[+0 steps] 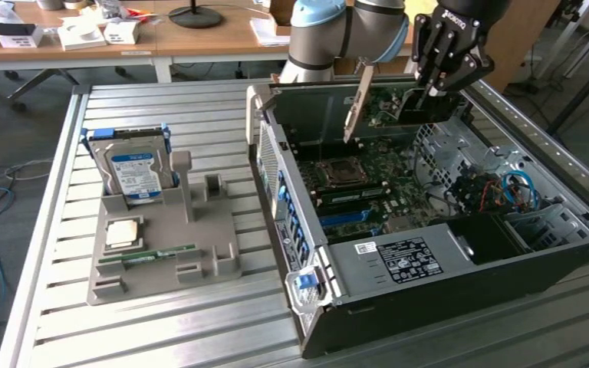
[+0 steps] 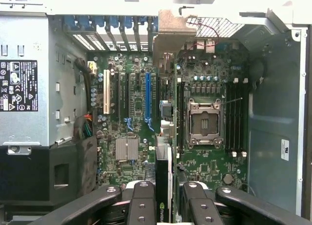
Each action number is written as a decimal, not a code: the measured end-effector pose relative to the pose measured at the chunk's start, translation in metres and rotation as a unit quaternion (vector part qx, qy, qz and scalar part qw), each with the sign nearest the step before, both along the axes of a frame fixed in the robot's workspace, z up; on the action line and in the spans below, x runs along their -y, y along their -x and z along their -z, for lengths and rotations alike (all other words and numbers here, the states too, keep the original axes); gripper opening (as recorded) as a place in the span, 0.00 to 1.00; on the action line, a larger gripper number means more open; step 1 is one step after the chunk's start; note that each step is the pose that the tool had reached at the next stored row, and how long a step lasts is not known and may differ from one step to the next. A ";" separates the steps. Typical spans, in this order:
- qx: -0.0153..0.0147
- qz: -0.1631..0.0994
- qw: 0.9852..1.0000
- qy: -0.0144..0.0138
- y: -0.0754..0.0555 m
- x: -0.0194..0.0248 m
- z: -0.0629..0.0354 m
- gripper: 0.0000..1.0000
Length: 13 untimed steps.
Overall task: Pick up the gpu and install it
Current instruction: 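Insert the gpu into the slot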
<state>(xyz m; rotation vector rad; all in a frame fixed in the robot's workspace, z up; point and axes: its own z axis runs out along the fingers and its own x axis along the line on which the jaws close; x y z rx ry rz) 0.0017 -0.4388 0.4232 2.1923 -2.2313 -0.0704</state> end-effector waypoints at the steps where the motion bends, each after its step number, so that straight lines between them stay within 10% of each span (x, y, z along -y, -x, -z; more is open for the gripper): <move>1: 0.000 0.000 1.000 0.000 0.000 0.0000 0.0000 0.26; 13: 0.000 0.000 1.000 0.000 0.000 0.0000 0.0050 0.26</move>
